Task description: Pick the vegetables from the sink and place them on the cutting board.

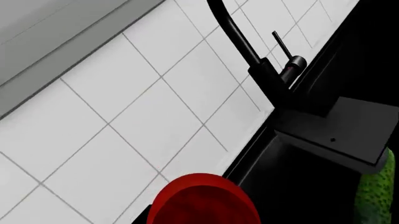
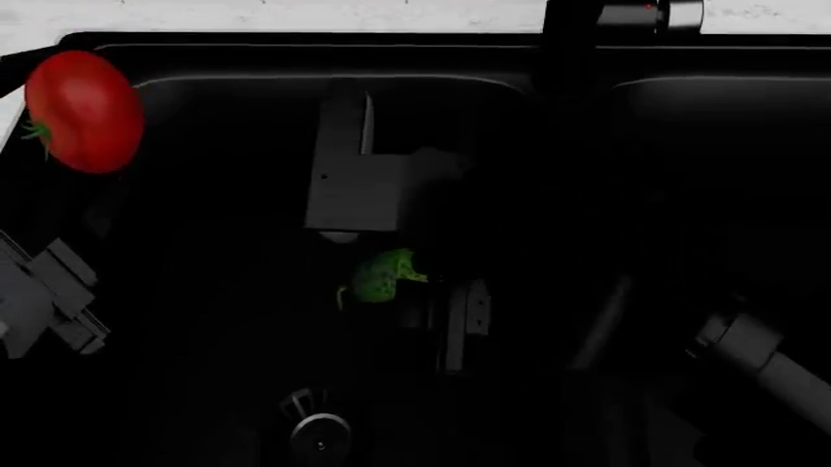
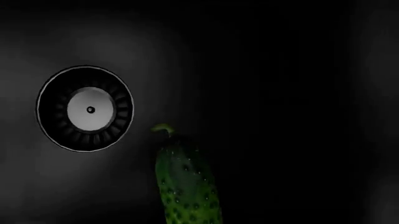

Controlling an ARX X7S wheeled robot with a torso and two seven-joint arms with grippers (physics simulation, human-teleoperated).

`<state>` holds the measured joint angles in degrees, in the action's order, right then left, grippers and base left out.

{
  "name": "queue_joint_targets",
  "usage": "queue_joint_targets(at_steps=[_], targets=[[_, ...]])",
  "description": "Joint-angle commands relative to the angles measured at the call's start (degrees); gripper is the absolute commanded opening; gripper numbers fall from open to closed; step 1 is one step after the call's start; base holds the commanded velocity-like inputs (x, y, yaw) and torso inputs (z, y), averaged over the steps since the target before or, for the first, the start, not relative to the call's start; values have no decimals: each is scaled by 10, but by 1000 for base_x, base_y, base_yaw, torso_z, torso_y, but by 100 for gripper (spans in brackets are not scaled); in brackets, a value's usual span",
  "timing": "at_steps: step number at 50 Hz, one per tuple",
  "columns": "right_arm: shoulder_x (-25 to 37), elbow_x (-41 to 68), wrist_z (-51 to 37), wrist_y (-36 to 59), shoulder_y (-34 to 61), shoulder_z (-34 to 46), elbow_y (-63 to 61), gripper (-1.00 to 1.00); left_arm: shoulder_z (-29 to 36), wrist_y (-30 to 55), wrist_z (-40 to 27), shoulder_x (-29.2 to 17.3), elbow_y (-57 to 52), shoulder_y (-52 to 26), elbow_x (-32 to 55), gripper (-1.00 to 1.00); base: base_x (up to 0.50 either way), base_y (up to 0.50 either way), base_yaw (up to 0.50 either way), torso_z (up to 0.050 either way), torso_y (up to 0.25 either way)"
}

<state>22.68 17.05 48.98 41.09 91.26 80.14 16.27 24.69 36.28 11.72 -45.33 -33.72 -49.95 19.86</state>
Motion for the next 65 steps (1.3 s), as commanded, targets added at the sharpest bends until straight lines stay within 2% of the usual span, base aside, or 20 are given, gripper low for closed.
queue_joint_targets(at_steps=[1,10,16,21,31,43,62,65], targets=[[20,3,-7,61,8,-49,-82,-100,-47,19,-10,69,33,87,13,-100,-500,0,0,-10,0],[24,3,-17,48,12,-65,-69,-100,-55,50,-15,73,29,67,29,-100,-168,2,2,-20,-4],[25,6,-23,46,9,-73,-67,-100,-54,24,-15,73,34,70,17,-100,11,22,14,-33,36],[21,6,-20,38,12,-76,-58,-100,-71,33,-13,83,44,66,42,-100,-9,4,8,-8,-3],[38,10,-51,38,5,-100,-81,-100,-72,56,-19,84,46,64,52,-100,-3,0,2,0,250],[80,34,-135,82,-47,-152,-163,-100,-73,107,-85,102,52,56,29,-100,1,0,0,0,250],[101,45,-148,100,-73,-153,-199,-100,-87,125,-98,111,34,52,44,-100,1,0,0,0,250],[102,47,-147,116,-71,-147,-206,-100,-71,108,-102,106,32,57,23,-100,0,0,0,0,250]])
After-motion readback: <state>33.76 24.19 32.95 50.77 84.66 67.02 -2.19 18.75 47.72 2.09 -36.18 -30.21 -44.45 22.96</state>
